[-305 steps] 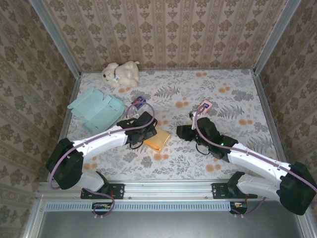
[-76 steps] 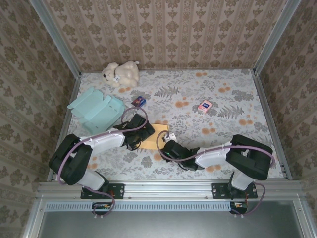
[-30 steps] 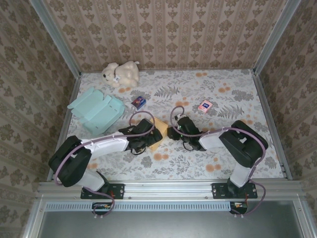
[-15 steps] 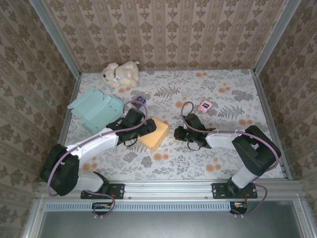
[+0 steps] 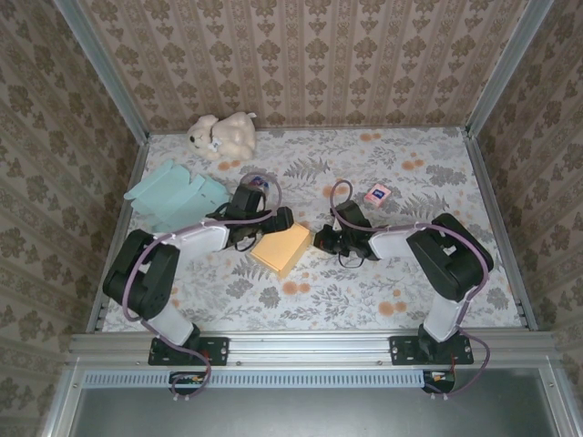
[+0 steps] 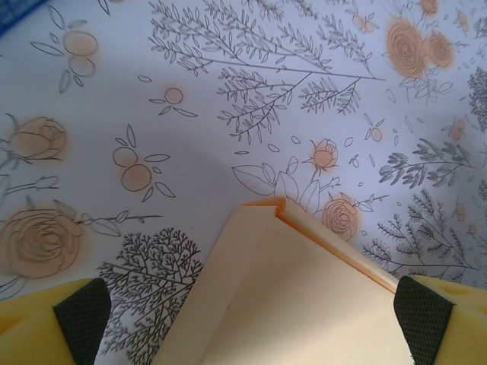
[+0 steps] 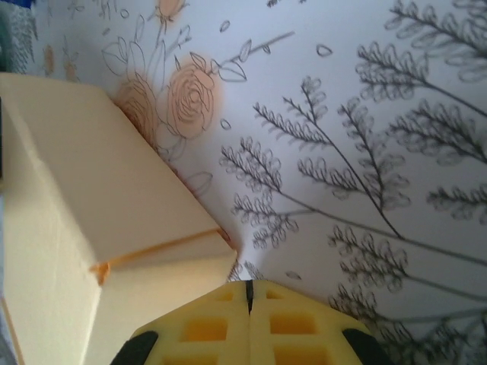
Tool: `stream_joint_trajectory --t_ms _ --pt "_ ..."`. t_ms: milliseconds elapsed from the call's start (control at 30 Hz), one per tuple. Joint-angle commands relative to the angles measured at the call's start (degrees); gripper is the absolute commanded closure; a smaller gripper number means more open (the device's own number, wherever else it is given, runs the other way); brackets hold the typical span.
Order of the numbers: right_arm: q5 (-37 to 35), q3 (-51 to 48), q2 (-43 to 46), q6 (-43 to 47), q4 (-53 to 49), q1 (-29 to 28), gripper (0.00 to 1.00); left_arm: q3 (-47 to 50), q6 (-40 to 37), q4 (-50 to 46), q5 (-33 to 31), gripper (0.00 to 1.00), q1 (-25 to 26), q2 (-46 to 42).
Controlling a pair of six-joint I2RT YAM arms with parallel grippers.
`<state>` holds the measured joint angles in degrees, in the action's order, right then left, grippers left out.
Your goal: Fold the paper box
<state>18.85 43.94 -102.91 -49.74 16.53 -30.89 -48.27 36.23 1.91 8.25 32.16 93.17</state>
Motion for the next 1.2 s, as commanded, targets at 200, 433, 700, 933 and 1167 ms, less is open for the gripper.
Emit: stream_joint_trajectory --t_ms 200,433,700,933,1167 --pt "2.11 1.22 -4.62 -1.51 2.52 0.56 1.0 1.48 1.18 9.81 6.04 0.01 3.5 5.44" --pt "1.9 1.91 -6.39 -2.35 4.86 1.01 1.0 1.57 5.23 14.99 9.07 0.01 13.16 7.34" --pt "4.38 4.45 -8.27 -1.36 5.55 1.09 1.0 0.17 6.32 14.69 10.65 0.02 17.36 7.05" --pt "7.17 7.04 -8.07 0.75 2.76 1.09 1.0 -2.01 3.85 8.08 6.77 0.02 16.74 4.02" --pt "4.12 5.46 -1.24 3.32 -2.6 1.07 1.0 -0.87 6.51 4.67 2.95 0.01 10.65 2.8"
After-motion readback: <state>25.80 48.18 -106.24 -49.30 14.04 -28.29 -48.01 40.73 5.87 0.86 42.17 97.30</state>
